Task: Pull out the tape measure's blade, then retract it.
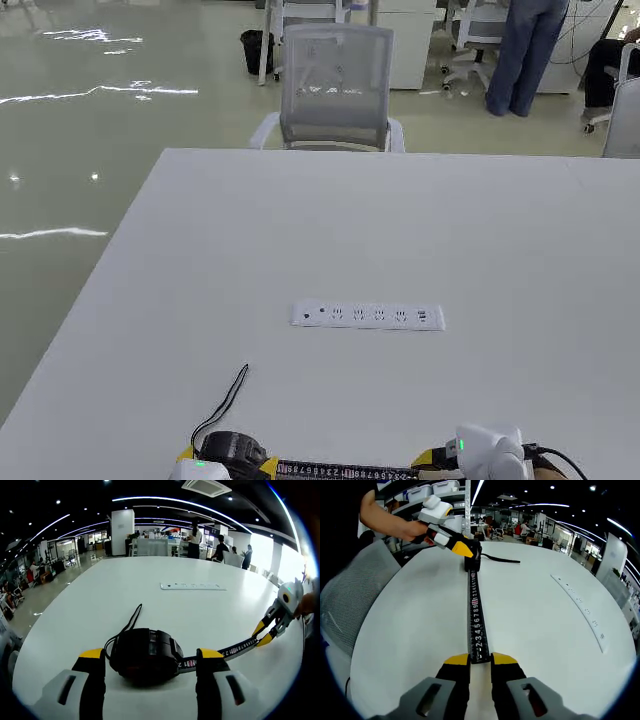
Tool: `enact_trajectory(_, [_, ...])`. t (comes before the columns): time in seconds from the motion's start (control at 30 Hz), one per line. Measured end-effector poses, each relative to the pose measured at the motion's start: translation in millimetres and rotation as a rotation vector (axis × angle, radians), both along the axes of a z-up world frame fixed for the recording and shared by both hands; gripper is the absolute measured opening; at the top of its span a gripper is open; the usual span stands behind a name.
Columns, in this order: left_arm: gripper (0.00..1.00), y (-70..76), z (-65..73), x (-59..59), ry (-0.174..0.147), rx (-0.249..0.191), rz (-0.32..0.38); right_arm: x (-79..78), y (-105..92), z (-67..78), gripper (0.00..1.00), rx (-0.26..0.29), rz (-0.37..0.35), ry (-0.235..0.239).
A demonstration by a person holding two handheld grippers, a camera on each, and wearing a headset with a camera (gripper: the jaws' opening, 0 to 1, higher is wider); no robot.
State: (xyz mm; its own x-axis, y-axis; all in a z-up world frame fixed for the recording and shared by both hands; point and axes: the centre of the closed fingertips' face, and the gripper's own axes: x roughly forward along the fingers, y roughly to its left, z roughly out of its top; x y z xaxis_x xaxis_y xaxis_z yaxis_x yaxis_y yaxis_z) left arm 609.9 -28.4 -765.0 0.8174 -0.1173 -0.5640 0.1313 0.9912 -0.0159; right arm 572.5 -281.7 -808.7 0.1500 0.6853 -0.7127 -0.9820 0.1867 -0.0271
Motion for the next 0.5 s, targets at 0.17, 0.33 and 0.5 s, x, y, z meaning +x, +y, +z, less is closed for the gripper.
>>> enact_trajectory(0.17, [0.7, 2.8, 2.6, 1.5, -0.004, -0.015, 0.03, 0.2, -0.4, -0.6, 0.13, 0.001, -0.008, 0.01])
enact_trajectory(0.33, [0.67, 7.4, 0.5, 3.2, 0.001, -0.04, 0.06, -0.2, -0.2, 0.1, 0.13, -0.002, -0.014, 0.015])
enact_trajectory(0.5, [0.64, 12.5, -5.5, 6.1, 0.016, -0.063, 0.095, -0.3, 0.0, 0.3, 0.13, 0.005, -0.023, 0.018])
